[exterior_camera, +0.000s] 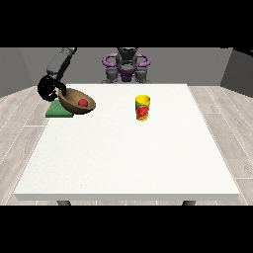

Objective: Pick the cup and pour the ball into the bowl, then pick the bowl and place it on the pad

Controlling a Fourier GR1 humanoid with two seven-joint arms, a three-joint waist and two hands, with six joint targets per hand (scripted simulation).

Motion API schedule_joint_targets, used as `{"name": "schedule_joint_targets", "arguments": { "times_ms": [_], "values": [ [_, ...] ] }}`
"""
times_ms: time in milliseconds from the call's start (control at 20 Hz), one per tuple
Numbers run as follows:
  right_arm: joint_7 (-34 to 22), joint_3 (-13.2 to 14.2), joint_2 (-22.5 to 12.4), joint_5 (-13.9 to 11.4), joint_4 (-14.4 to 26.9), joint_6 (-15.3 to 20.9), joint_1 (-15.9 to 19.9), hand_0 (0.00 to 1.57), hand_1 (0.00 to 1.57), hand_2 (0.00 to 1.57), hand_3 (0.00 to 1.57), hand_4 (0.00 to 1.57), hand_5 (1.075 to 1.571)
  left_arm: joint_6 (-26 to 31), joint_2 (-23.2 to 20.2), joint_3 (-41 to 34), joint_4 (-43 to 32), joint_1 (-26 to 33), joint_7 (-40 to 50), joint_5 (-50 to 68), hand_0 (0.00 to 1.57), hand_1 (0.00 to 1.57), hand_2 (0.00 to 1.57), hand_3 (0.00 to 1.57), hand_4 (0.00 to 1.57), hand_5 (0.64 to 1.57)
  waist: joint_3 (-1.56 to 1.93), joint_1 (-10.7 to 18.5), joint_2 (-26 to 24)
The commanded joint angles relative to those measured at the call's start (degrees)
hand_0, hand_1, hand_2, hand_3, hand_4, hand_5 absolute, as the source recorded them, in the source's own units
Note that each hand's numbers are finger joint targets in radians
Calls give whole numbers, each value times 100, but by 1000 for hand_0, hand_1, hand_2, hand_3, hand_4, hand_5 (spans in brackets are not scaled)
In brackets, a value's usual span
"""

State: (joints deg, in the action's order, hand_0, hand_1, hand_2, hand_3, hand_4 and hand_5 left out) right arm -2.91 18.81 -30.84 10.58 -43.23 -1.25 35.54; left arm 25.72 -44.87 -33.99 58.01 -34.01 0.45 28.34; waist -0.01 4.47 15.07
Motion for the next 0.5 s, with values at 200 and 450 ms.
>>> {"name": "schedule_joint_targets", "arguments": {
  "times_ms": [200, 450],
  "values": [
    [718, 464, -647, 272, 537, -730, -5, 1571, 1571, 1571, 1193, 990, 1570, -178, 50, -20, 233, 239, -734, -265, 0, 0, 0, 0, 684, 1558, 8, -142, 625],
    [1881, 706, -968, 133, 1347, -892, -195, 1571, 1571, 1571, 81, 962, 1571, -299, -196, -283, 983, 162, -128, 260, 0, 0, 0, 0, 677, 1559, 24, 61, 1104]
  ]
}}
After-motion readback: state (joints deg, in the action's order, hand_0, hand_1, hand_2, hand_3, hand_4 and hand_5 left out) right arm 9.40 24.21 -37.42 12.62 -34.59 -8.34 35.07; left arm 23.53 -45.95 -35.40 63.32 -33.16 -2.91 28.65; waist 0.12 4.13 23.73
